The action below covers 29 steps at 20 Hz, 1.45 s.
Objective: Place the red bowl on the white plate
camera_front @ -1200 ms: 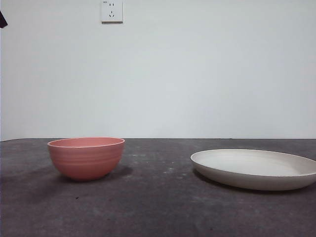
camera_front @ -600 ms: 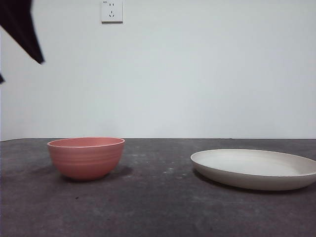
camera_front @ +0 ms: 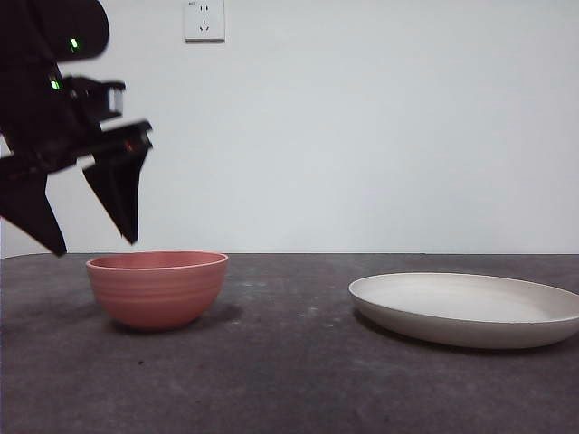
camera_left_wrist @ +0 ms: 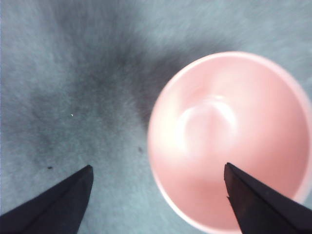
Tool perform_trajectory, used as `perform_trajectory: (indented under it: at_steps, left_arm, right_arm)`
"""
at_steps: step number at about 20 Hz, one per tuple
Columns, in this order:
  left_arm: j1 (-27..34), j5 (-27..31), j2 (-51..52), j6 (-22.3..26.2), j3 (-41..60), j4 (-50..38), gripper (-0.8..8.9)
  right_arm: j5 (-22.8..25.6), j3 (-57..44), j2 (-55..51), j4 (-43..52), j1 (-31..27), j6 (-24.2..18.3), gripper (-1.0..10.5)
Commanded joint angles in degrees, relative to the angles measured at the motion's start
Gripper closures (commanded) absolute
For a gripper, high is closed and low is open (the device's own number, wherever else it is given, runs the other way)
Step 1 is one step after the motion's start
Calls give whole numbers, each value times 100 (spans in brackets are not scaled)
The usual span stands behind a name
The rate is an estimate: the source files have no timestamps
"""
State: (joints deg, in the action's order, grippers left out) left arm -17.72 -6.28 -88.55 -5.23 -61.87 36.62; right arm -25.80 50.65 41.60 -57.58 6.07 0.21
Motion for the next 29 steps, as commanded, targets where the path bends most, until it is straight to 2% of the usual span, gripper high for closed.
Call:
perform_trajectory:
  at_steps: [1, 4, 8, 10, 12, 15, 17, 20, 22, 29]
  left_arm:
    - [-33, 13, -297, 28, -131, -197, 381]
    - [-44, 15, -525, 24, -131, -374, 391]
    - [-42, 76, -625, 24, -131, -444, 510]
    - [-44, 94, -625, 7, -129, -479, 617]
    - [-44, 94, -632, 4, -131, -452, 662]
    - [-42, 94, -632, 0, -131, -448, 672]
    - [-42, 94, -632, -20, -131, -448, 731]
    - [-42, 94, -632, -37, -129, -448, 743]
    - [-42, 94, -632, -42, -131, -448, 799]
    - [-63, 48, -629, -205, -175, -581, 799]
  right_arm:
    - [-9, 101, 24, 63, 24, -20, 551]
    - [-9, 101, 24, 79, 24, -22, 551]
    - [-9, 101, 24, 101, 24, -22, 551]
    - [-9, 101, 24, 101, 24, -22, 551]
    - [-9, 101, 24, 101, 24, -22, 551]
    - [-9, 101, 22, 101, 24, -22, 551]
    - [-9, 101, 22, 101, 24, -22, 551]
    - [-9, 101, 22, 101, 24, -22, 551]
    - [-11, 101, 22, 101, 24, -22, 551]
    - [-9, 101, 22, 101, 24, -20, 551]
